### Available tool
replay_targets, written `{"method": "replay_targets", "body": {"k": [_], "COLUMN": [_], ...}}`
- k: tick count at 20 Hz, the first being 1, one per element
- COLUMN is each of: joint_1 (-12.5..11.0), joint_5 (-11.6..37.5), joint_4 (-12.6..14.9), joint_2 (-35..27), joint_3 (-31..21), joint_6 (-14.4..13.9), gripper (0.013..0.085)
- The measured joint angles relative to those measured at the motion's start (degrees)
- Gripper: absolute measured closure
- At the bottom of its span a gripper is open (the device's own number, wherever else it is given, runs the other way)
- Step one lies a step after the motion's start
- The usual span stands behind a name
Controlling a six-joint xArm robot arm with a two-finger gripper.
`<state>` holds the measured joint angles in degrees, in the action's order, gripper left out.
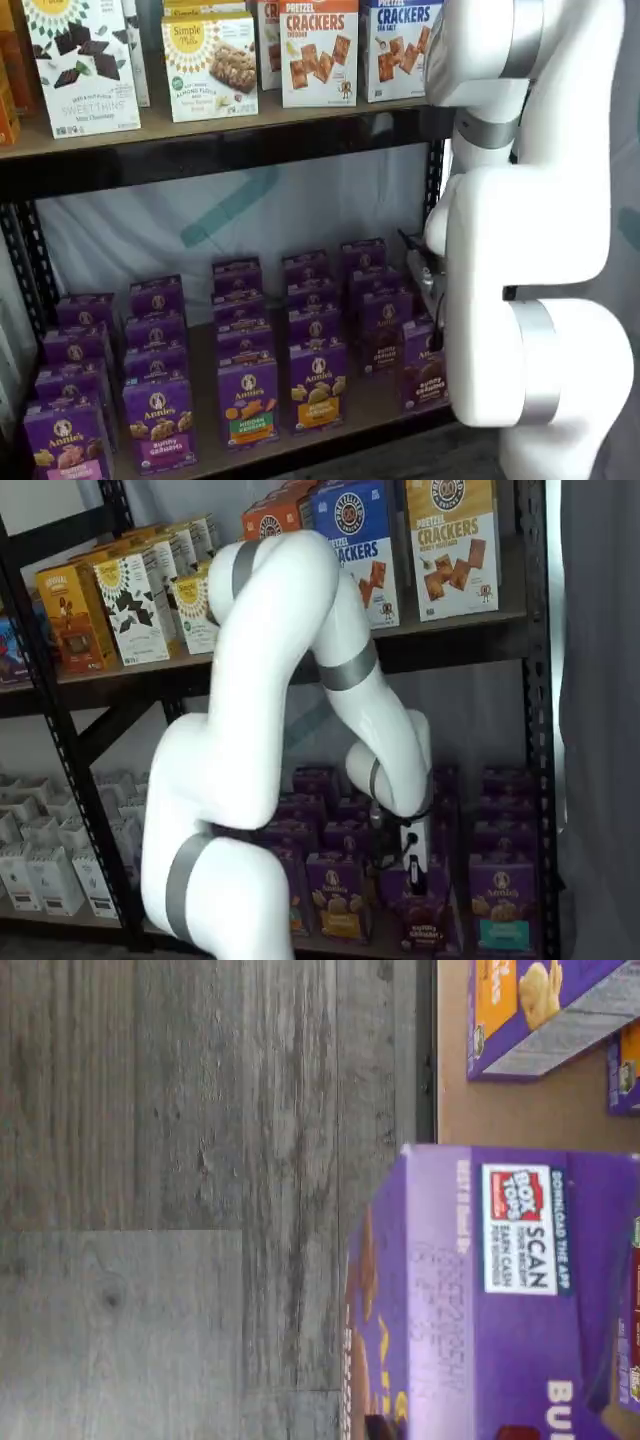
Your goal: Pick up the purple box with a brown patch in the center, on the bottom shelf, the fifth box from the left
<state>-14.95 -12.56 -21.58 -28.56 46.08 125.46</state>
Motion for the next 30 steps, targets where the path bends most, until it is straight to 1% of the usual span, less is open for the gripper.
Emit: {"method": "replay_targets", "body": {"k": [9,11,15,16,18,20,22,24,26,27,29,30], "joint_1": [-2.0,-2.5,-3.4,-3.6,-4.0,-4.2,-4.4,-4.5,-4.5,-4.4,-3.6,-3.2], "joint_5": [-1.1,-2.2,-5.0,-6.1,-9.3,-11.2,-12.5,-14.9,-18.5,-20.6,-24.8,-26.4], "joint_4": [1.0,2.0,5.1,6.6,10.6,13.5,14.2,13.8,14.1,15.0,18.0,18.7], "joint_2": [10.9,13.5,18.1,19.2,22.0,24.2,26.3,28.5,31.1,32.4,36.0,37.5], "joint_3": [-8.5,-10.0,-12.3,-12.8,-13.8,-14.9,-15.9,-16.6,-16.8,-16.9,-17.4,-17.7], "joint_6": [0.8,0.3,-2.2,-3.5,-7.0,-9.5,-9.9,-9.7,-10.2,-11.2,-14.5,-15.5], "gripper": [0.0690,0.0690,0.0690,0.0690,0.0690,0.0690,0.0690,0.0690,0.0690,0.0690,0.0690,0.0690]}}
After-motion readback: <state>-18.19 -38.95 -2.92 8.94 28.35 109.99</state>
